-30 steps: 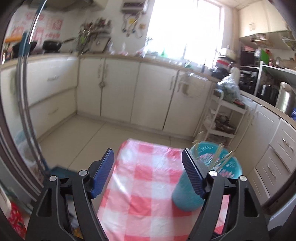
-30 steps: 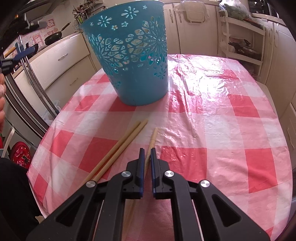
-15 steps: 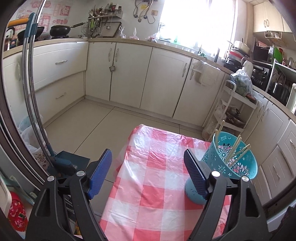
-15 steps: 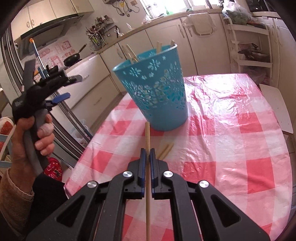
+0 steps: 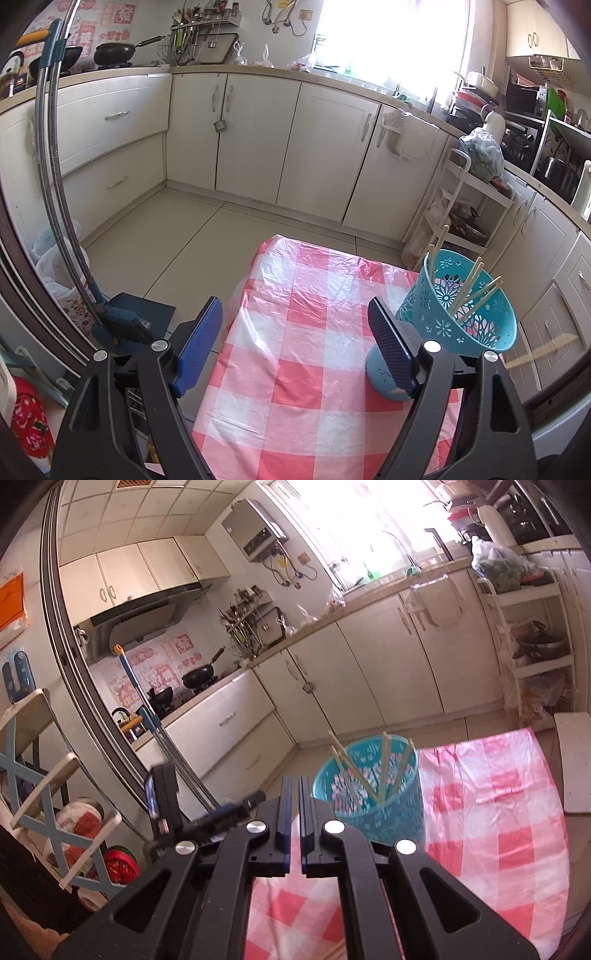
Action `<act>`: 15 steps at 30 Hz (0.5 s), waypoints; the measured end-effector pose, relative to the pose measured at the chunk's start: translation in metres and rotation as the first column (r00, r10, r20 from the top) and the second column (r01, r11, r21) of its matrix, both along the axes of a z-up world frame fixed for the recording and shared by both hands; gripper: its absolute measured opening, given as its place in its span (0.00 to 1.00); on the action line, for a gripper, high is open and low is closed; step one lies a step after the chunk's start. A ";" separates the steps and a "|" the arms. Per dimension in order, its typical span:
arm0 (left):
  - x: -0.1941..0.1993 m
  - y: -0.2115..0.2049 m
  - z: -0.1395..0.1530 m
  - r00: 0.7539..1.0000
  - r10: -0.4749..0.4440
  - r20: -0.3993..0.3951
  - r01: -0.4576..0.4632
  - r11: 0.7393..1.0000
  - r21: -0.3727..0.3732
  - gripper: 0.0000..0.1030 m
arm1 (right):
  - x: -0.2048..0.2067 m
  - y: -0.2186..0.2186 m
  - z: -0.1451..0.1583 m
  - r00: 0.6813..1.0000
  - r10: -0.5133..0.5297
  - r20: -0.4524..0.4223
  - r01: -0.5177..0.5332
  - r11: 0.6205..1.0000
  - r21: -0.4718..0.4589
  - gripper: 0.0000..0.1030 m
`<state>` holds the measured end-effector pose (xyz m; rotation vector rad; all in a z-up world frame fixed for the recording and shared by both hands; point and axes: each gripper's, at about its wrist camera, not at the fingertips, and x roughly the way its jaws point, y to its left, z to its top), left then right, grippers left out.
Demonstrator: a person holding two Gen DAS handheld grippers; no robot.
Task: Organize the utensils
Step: 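Lower the right tool and close it on another bamboo chopstick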
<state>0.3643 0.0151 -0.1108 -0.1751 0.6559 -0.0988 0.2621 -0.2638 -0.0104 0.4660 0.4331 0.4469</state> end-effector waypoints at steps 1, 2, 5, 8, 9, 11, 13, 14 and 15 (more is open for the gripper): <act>0.000 0.000 -0.001 1.000 -0.001 -0.002 0.001 1.000 -0.001 0.75 | 0.006 -0.001 0.013 1.000 -0.006 0.017 0.006 1.000 -0.010 0.04; 0.001 0.000 -0.001 1.000 -0.001 -0.004 0.001 1.000 0.000 0.75 | 0.012 -0.001 0.024 1.000 -0.010 0.027 0.011 1.000 -0.024 0.04; 0.002 0.002 -0.003 1.000 0.005 -0.013 -0.005 1.000 0.000 0.75 | 0.026 0.002 0.033 1.000 -0.006 -0.016 0.005 0.997 -0.078 0.04; 0.006 0.003 -0.007 0.999 0.010 -0.045 -0.010 1.000 0.008 0.75 | 0.021 0.004 -0.005 0.991 -0.017 -0.131 0.005 0.996 -0.092 0.52; 0.007 0.003 -0.010 0.998 0.011 -0.059 -0.011 1.000 0.012 0.75 | 0.017 0.004 -0.026 0.982 -0.031 -0.188 0.015 0.996 -0.085 0.54; 0.012 -0.002 -0.019 0.994 -0.003 -0.107 0.009 0.998 0.058 0.76 | 0.010 0.000 -0.076 0.946 -0.048 -0.321 0.032 0.998 -0.056 0.52; 0.018 -0.017 -0.037 0.983 -0.030 -0.179 0.058 0.986 0.156 0.76 | 0.005 -0.005 -0.123 0.893 -0.079 -0.443 0.069 0.997 -0.039 0.44; 0.020 -0.025 -0.045 0.978 -0.039 -0.205 0.080 0.978 0.193 0.76 | 0.004 -0.008 -0.143 0.867 -0.102 -0.488 0.091 0.995 -0.045 0.41; 0.019 -0.031 -0.051 0.974 -0.051 -0.222 0.100 0.972 0.213 0.76 | 0.005 -0.010 -0.157 0.848 -0.133 -0.513 0.116 0.991 -0.066 0.39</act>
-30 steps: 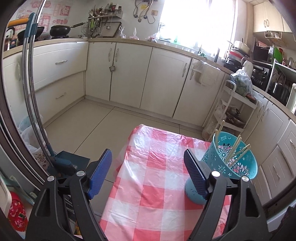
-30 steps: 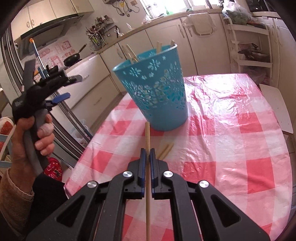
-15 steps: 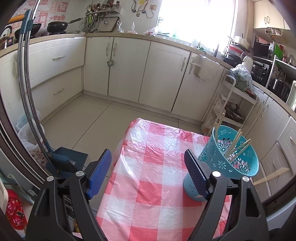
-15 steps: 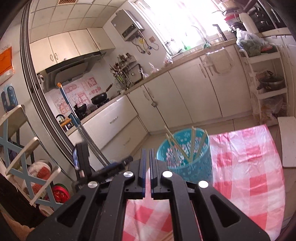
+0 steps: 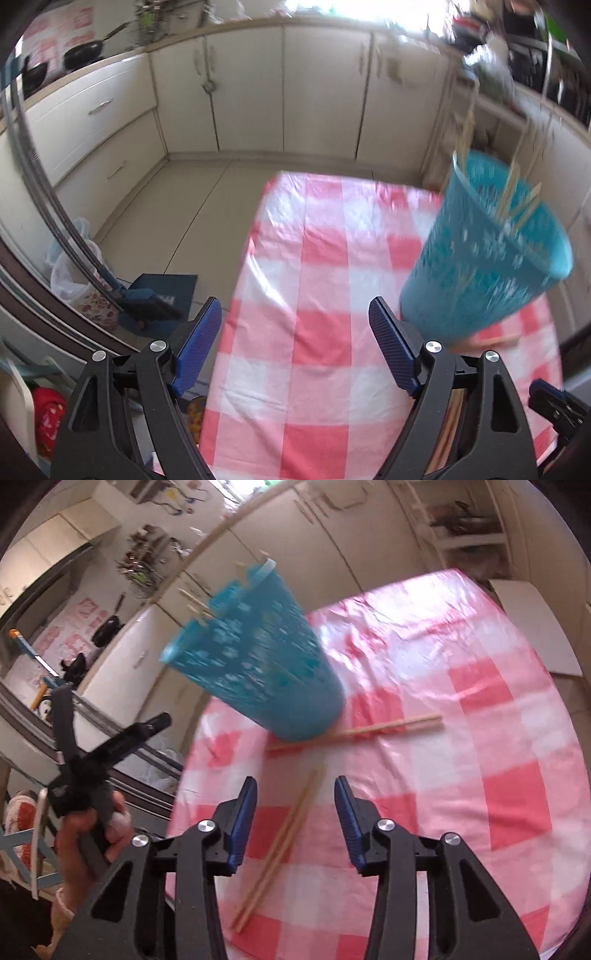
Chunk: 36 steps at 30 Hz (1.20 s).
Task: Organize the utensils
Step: 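Lower the right tool and close it on another bamboo chopstick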
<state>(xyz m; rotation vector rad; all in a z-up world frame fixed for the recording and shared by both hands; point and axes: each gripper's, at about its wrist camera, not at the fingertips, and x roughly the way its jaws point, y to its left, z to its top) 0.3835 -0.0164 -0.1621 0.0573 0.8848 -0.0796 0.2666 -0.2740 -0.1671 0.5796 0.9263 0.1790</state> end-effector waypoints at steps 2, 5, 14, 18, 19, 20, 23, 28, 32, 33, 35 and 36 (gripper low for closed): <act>-0.002 -0.010 -0.007 0.999 -0.037 -0.014 0.037 0.999 0.021 0.76 | 0.009 -0.009 -0.020 0.997 -0.060 -0.057 0.061 0.998 0.003 0.37; -0.003 -0.019 -0.009 0.998 -0.061 -0.020 0.062 0.997 0.038 0.76 | 0.026 -0.017 -0.032 0.987 -0.129 -0.090 0.129 0.992 -0.006 0.34; -0.008 -0.026 -0.015 0.990 -0.128 -0.057 0.131 0.990 0.048 0.76 | 0.051 -0.033 -0.042 0.974 -0.202 -0.107 0.201 0.979 -0.018 0.32; -0.011 -0.027 -0.013 0.989 -0.137 -0.058 0.140 0.989 0.048 0.76 | 0.071 -0.035 -0.040 0.959 -0.261 -0.107 0.254 0.965 -0.072 0.32; -0.011 -0.027 -0.013 0.989 -0.138 -0.060 0.141 0.989 0.047 0.76 | 0.077 -0.033 -0.040 0.960 -0.260 -0.103 0.251 0.964 -0.087 0.32; -0.011 -0.026 -0.013 0.988 -0.138 -0.062 0.141 0.989 0.046 0.76 | 0.083 -0.030 -0.039 0.963 -0.252 -0.095 0.241 0.964 -0.113 0.32; -0.011 -0.024 -0.013 0.988 -0.136 -0.066 0.139 0.989 0.039 0.76 | 0.098 -0.024 -0.038 0.971 -0.229 -0.069 0.212 0.957 -0.196 0.31; -0.011 -0.024 -0.012 0.988 -0.143 -0.065 0.146 0.989 0.035 0.76 | 0.117 -0.023 -0.037 0.971 -0.232 -0.062 0.206 0.938 -0.280 0.22; -0.012 -0.025 -0.012 0.987 -0.148 -0.066 0.151 0.988 0.034 0.76 | 0.134 -0.022 -0.039 0.977 -0.207 -0.044 0.178 0.916 -0.358 0.13; -0.012 -0.025 -0.012 0.987 -0.149 -0.066 0.151 0.988 0.034 0.76 | 0.139 -0.023 -0.039 0.979 -0.202 -0.042 0.172 0.913 -0.369 0.12; -0.012 -0.025 -0.012 0.986 -0.150 -0.067 0.153 0.988 0.034 0.76 | 0.154 -0.027 -0.041 0.979 -0.200 -0.040 0.170 0.908 -0.384 0.10; -0.012 -0.025 -0.012 0.986 -0.150 -0.067 0.153 0.988 0.034 0.76 | 0.160 -0.030 -0.041 0.978 -0.205 -0.039 0.174 0.906 -0.386 0.10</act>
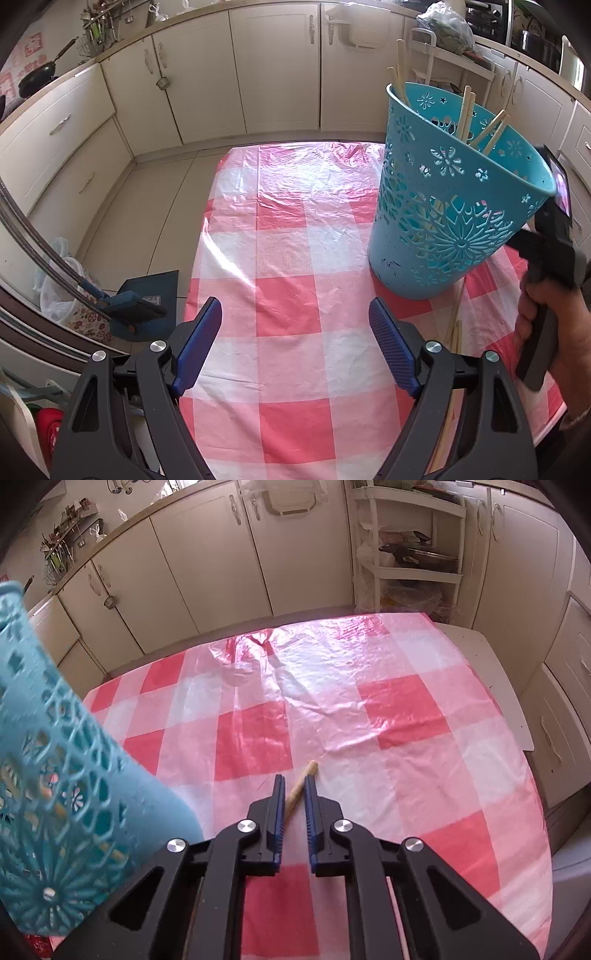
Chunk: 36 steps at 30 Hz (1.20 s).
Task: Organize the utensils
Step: 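Lower the right tool and close it on another bamboo chopstick, then lift the chopstick with the right tool over the teal basket and release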
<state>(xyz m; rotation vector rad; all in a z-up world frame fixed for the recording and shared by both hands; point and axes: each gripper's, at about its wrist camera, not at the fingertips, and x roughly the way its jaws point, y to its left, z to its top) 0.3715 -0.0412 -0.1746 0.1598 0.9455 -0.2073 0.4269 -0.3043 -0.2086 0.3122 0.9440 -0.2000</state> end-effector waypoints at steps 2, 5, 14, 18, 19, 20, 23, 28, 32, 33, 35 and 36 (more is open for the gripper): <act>0.001 0.000 -0.001 1.000 0.001 -0.004 -0.001 1.000 0.001 0.76 | 0.010 -0.011 0.001 1.000 -0.006 0.007 0.006 1.000 0.017 0.10; 0.002 0.001 -0.001 1.000 0.001 -0.011 -0.001 1.000 -0.004 0.76 | 0.021 -0.024 0.004 1.000 0.012 -0.027 -0.011 0.998 0.069 0.13; -0.002 -0.005 0.000 1.000 -0.027 -0.010 0.027 1.000 0.000 0.76 | 0.014 0.015 0.004 0.972 0.210 -0.100 -0.223 0.964 -0.145 0.15; 0.000 0.001 0.000 1.000 -0.006 -0.016 0.006 1.000 -0.014 0.76 | 0.004 0.007 0.006 0.954 0.264 -0.138 -0.283 0.949 -0.139 0.07; 0.000 0.002 0.001 1.000 -0.002 -0.015 0.002 1.000 -0.020 0.76 | -0.002 0.002 0.007 0.953 0.271 -0.138 -0.288 0.950 -0.121 0.05; 0.000 0.003 0.002 1.000 -0.001 -0.015 0.001 1.000 -0.025 0.76 | -0.007 -0.001 0.007 0.953 0.273 -0.135 -0.288 0.951 -0.109 0.05; 0.000 0.002 0.002 1.000 -0.005 -0.013 0.004 1.000 -0.024 0.76 | -0.026 -0.011 0.012 0.958 0.268 -0.100 -0.275 0.959 -0.064 0.05; 0.001 0.005 0.001 1.000 0.005 -0.016 -0.006 1.000 -0.022 0.76 | -0.057 -0.026 0.037 0.971 0.237 0.010 -0.237 0.968 0.082 0.05; 0.002 0.008 0.001 1.000 0.018 -0.024 -0.019 0.999 -0.039 0.76 | -0.099 -0.026 0.091 0.956 0.213 0.201 -0.262 0.930 0.259 0.05; 0.003 0.008 0.001 0.999 0.019 -0.027 -0.020 0.999 -0.044 0.76 | -0.106 -0.025 0.108 0.944 0.208 0.257 -0.281 0.914 0.293 0.05; 0.003 0.007 0.001 0.999 0.018 -0.029 -0.019 0.999 -0.049 0.76 | -0.114 -0.017 0.146 0.906 0.201 0.373 -0.331 0.885 0.326 0.05; 0.002 0.006 0.001 0.999 0.017 -0.028 -0.019 0.999 -0.048 0.76 | -0.115 -0.012 0.162 0.886 0.197 0.421 -0.349 0.880 0.323 0.05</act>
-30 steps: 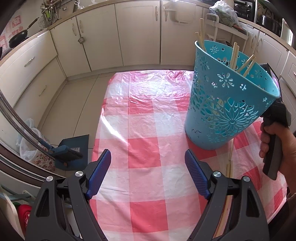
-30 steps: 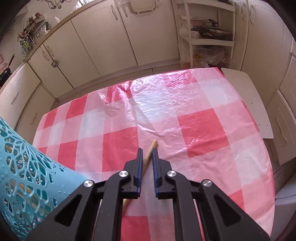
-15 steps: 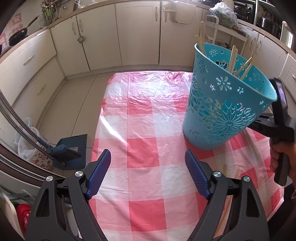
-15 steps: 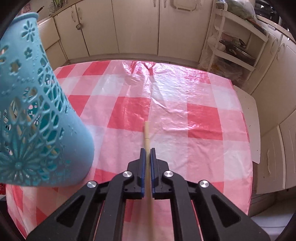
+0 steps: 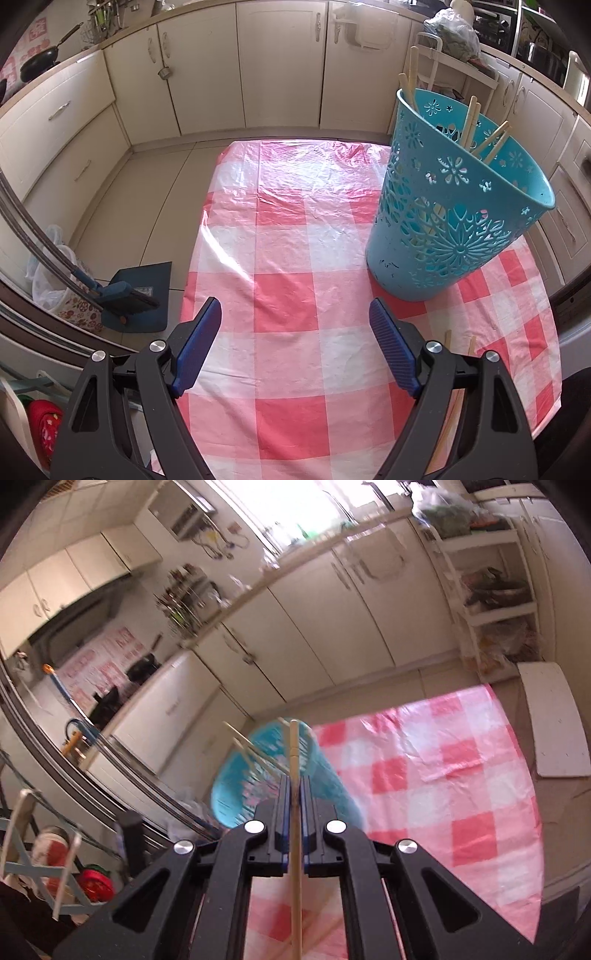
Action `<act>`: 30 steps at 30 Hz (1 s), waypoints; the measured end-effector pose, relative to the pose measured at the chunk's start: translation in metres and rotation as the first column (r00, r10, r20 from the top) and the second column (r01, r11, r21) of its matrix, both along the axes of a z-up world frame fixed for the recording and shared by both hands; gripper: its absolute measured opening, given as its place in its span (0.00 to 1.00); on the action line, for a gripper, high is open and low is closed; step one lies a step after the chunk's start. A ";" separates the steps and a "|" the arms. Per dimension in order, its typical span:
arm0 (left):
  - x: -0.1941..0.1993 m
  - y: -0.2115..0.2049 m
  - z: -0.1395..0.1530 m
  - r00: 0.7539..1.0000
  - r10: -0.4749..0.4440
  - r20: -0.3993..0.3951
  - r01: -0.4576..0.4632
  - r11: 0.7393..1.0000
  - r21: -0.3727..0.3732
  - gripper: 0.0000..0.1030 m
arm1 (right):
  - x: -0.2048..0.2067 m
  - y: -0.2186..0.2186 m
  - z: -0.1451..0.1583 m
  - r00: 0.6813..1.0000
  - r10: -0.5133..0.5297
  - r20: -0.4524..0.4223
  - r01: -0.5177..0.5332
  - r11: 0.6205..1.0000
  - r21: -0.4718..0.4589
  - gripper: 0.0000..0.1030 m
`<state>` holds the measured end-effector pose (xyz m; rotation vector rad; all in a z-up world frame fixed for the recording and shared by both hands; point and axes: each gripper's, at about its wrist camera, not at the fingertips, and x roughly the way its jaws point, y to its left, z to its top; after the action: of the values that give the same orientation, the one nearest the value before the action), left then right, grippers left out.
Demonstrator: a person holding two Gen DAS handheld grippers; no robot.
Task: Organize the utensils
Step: 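Lift the chopstick with the right tool over the teal basket and release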
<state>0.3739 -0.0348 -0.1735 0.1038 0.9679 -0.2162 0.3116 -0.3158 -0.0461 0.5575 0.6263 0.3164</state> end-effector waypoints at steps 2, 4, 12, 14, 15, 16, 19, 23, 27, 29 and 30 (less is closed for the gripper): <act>-0.001 -0.001 0.000 1.000 -0.001 0.004 0.001 1.000 0.001 0.76 | 0.006 0.013 0.034 0.994 -0.010 0.110 0.008 1.000 0.014 0.05; 0.000 0.000 0.001 1.000 0.002 0.004 -0.002 1.000 0.001 0.76 | 0.015 0.027 0.057 0.977 -0.059 0.207 0.066 0.997 -0.028 0.06; 0.002 0.007 0.005 1.000 0.023 0.007 -0.023 0.999 -0.027 0.78 | 0.068 0.077 0.049 0.873 -0.309 0.378 0.399 0.897 -0.190 0.06; 0.003 0.008 0.006 1.000 0.027 0.010 -0.026 0.999 -0.032 0.79 | 0.074 0.086 0.031 0.872 -0.316 0.375 0.420 0.876 -0.238 0.06; 0.003 0.009 0.006 0.999 0.030 0.009 -0.030 0.999 -0.033 0.79 | 0.074 0.087 0.021 0.879 -0.312 0.359 0.415 0.873 -0.255 0.06; 0.004 0.011 0.006 0.999 0.035 0.006 -0.034 0.999 -0.040 0.79 | 0.071 0.089 0.015 0.887 -0.304 0.348 0.404 0.875 -0.265 0.06; 0.005 0.016 0.008 0.999 0.046 0.004 -0.046 0.997 -0.062 0.79 | 0.053 0.098 -0.002 0.908 -0.257 0.332 0.365 0.873 -0.323 0.08; 0.004 0.023 0.010 0.998 0.059 0.006 -0.058 0.995 -0.080 0.79 | 0.021 0.101 -0.009 0.912 -0.235 0.335 0.349 0.874 -0.338 0.28; 0.003 0.029 0.011 0.998 0.068 0.004 -0.067 0.993 -0.093 0.79 | -0.011 0.102 -0.007 0.918 -0.213 0.335 0.333 0.873 -0.357 0.41; 0.002 0.031 0.011 0.997 0.072 0.003 -0.071 0.993 -0.098 0.80 | -0.023 0.101 -0.010 0.924 -0.214 0.316 0.325 0.876 -0.357 0.47; 0.002 0.032 0.012 0.997 0.073 0.003 -0.073 0.992 -0.099 0.80 | -0.030 0.101 -0.012 0.927 -0.218 0.305 0.323 0.876 -0.358 0.50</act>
<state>0.3754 -0.0025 -0.1619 -0.0219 0.9509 -0.1963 0.2817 -0.2152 -0.0581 0.1945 0.3387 -0.0152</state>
